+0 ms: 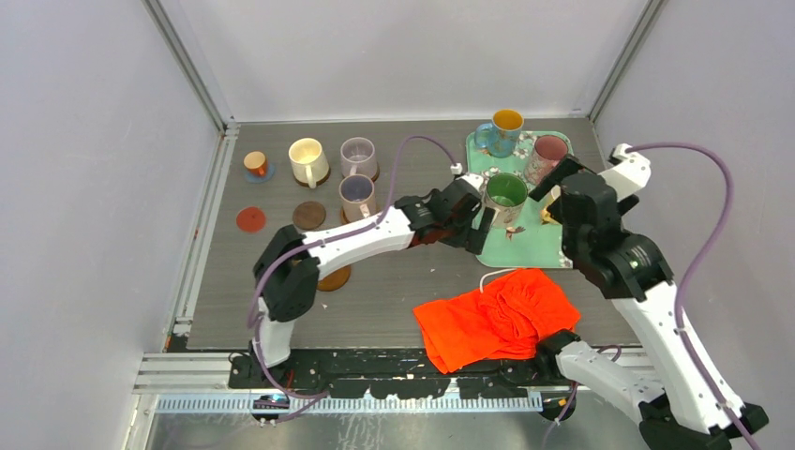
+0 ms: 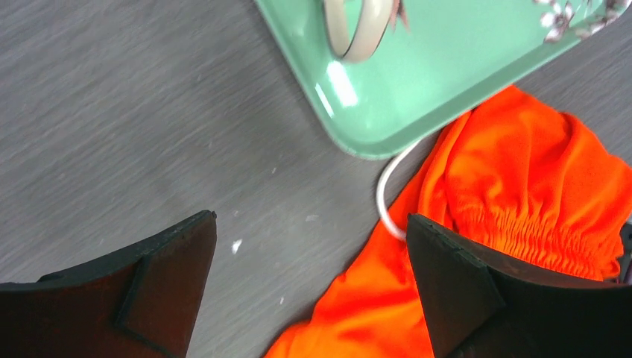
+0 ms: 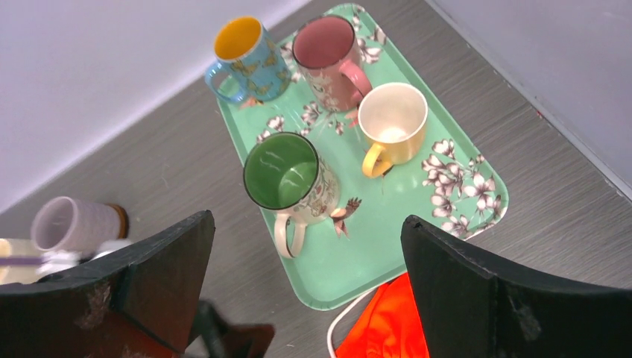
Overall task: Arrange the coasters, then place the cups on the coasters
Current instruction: Pick up the cup from the tray.
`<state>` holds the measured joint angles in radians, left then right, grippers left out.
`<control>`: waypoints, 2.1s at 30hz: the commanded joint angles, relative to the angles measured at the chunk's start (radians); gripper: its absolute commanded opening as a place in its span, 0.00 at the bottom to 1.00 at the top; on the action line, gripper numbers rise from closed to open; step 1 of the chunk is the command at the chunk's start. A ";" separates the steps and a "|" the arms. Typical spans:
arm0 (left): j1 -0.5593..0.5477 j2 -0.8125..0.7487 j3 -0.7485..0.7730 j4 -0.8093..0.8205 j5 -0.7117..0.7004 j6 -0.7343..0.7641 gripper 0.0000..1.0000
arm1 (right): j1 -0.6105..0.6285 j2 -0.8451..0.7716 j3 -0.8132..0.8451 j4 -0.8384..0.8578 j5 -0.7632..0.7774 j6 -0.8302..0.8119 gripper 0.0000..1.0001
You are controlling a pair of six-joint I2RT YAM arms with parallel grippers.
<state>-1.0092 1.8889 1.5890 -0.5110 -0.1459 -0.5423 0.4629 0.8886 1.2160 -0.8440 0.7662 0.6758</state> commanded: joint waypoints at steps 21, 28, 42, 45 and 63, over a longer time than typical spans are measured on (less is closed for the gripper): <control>-0.045 0.566 0.688 -0.123 -0.172 0.109 0.90 | -0.001 -0.129 0.121 -0.009 -0.015 -0.109 1.00; -0.045 0.631 0.753 -0.117 -0.207 0.126 0.80 | -0.001 -0.120 0.125 -0.001 -0.022 -0.135 1.00; -0.045 0.688 0.796 -0.072 -0.217 0.175 0.62 | -0.001 -0.110 0.122 0.000 -0.033 -0.147 1.00; -0.045 0.693 0.802 -0.063 -0.209 0.176 0.60 | -0.001 -0.104 0.124 -0.004 -0.036 -0.148 1.00; -0.042 0.670 0.782 0.005 -0.173 0.223 0.23 | 0.000 -0.104 0.116 -0.007 -0.038 -0.148 1.00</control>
<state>-1.0481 2.5843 2.3528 -0.5846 -0.3401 -0.3584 0.4629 0.7815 1.3056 -0.8623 0.7307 0.5430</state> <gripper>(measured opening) 0.286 0.996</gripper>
